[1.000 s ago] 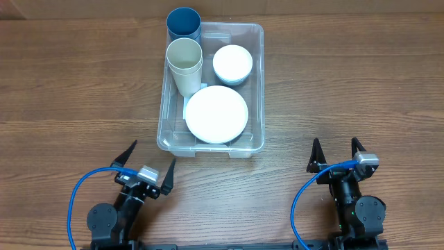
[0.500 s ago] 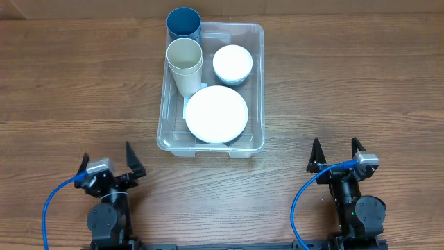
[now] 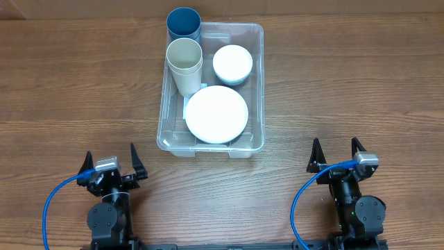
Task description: Pack container
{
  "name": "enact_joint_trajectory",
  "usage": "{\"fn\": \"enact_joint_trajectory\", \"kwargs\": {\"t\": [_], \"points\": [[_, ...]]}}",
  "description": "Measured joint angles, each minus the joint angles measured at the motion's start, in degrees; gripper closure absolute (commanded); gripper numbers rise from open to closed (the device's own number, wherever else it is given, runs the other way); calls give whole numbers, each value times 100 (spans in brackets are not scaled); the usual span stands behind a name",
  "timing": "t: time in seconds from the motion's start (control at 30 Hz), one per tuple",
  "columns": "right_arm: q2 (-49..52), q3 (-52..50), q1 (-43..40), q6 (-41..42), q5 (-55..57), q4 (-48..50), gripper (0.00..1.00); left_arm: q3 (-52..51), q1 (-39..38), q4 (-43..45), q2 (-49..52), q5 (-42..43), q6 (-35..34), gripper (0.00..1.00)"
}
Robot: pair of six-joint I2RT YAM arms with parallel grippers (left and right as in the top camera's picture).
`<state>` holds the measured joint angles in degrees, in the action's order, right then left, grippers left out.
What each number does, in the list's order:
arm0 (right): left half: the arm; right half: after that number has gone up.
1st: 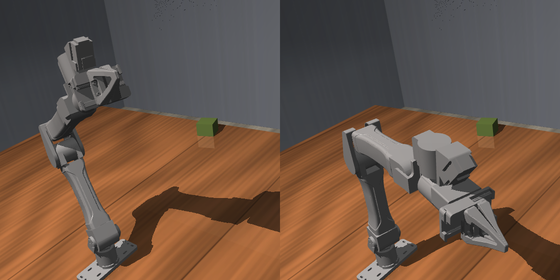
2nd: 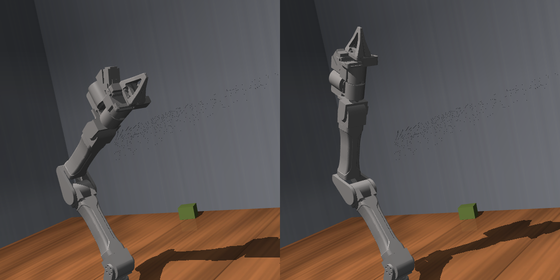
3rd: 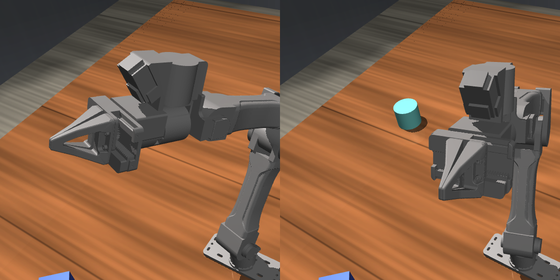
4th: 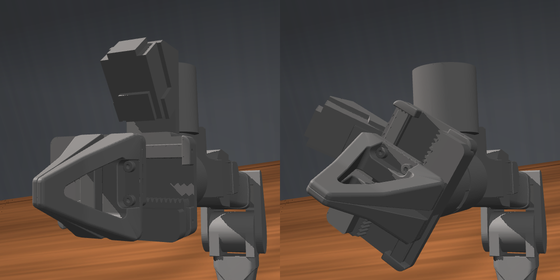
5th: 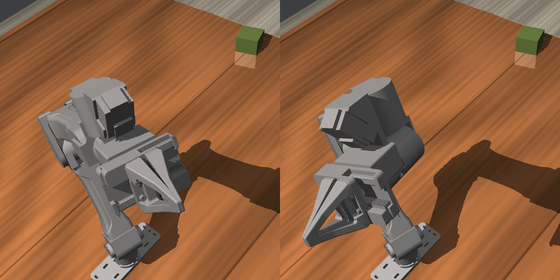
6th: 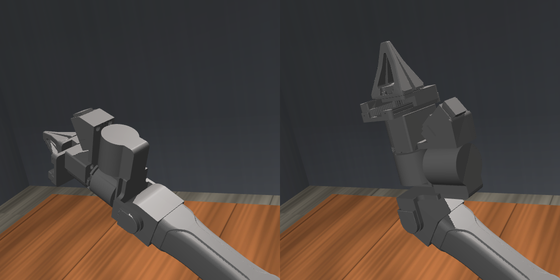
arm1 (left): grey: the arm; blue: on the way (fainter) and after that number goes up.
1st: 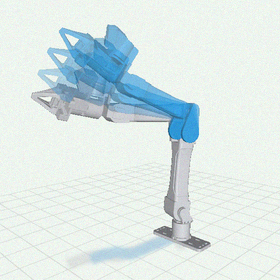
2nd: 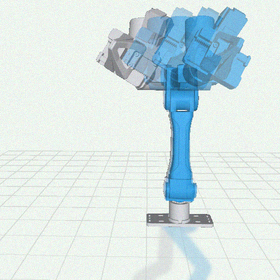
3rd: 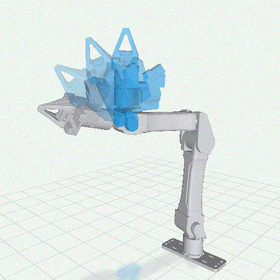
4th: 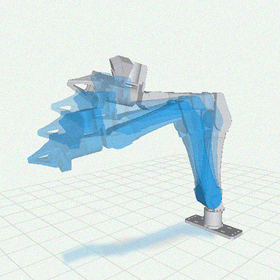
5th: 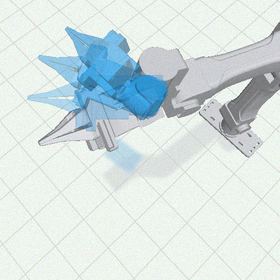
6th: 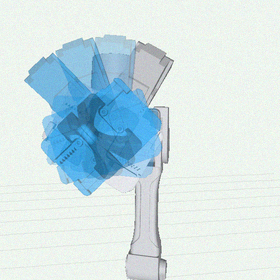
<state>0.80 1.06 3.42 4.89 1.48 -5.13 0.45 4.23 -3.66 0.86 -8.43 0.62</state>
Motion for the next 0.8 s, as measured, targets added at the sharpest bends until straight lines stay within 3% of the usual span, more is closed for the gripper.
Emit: {"fn": "enact_joint_trajectory", "kwargs": {"t": [0.8], "points": [[0,0,0,0,0,-2,0,0,0,-2,-2,33,109,0]]}}
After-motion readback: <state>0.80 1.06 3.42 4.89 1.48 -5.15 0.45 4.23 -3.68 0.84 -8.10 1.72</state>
